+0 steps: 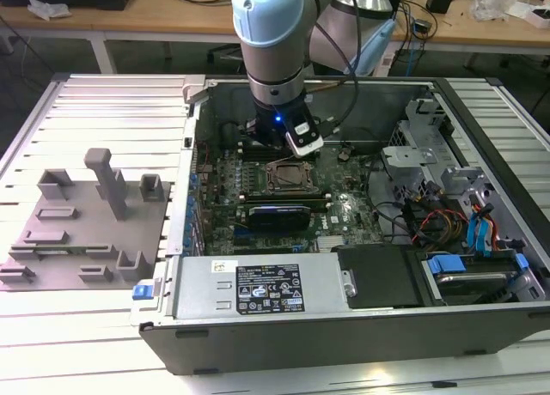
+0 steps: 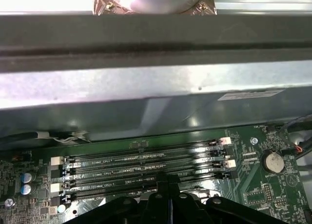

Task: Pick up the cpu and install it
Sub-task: 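Install the first cpu locking lever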

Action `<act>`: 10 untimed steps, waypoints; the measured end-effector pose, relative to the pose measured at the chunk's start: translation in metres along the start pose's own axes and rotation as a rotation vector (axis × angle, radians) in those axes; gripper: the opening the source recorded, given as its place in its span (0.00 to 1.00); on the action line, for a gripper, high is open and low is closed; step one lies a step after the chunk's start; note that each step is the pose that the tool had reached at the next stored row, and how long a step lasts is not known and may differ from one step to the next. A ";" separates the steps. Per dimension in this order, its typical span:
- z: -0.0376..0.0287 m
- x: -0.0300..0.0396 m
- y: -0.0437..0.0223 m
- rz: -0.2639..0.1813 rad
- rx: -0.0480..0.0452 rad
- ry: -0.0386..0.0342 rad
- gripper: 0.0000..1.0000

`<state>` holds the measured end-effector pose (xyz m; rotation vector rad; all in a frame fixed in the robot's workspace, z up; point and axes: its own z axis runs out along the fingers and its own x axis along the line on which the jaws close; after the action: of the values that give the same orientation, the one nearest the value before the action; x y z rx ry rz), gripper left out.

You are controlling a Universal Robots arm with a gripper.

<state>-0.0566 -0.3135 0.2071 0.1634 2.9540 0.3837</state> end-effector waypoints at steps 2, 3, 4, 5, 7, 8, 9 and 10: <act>0.0008 0.0000 -0.0001 0.000 -0.0006 -0.0003 0.11; 0.0016 0.0002 -0.0004 -0.001 -0.0004 0.0000 0.11; 0.0021 0.0003 -0.0005 -0.002 -0.0004 0.0003 0.11; 0.0028 0.0004 -0.0007 -0.003 -0.0004 0.0006 0.11; 0.0040 0.0006 -0.0010 -0.004 -0.0003 0.0010 0.11; 0.0045 0.0006 -0.0012 -0.005 0.0000 0.0012 0.11; 0.0050 0.0007 -0.0013 -0.006 0.0005 0.0015 0.11; 0.0054 0.0007 -0.0014 -0.008 0.0017 0.0016 0.11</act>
<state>-0.0565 -0.3134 0.2014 0.1522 2.9557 0.3805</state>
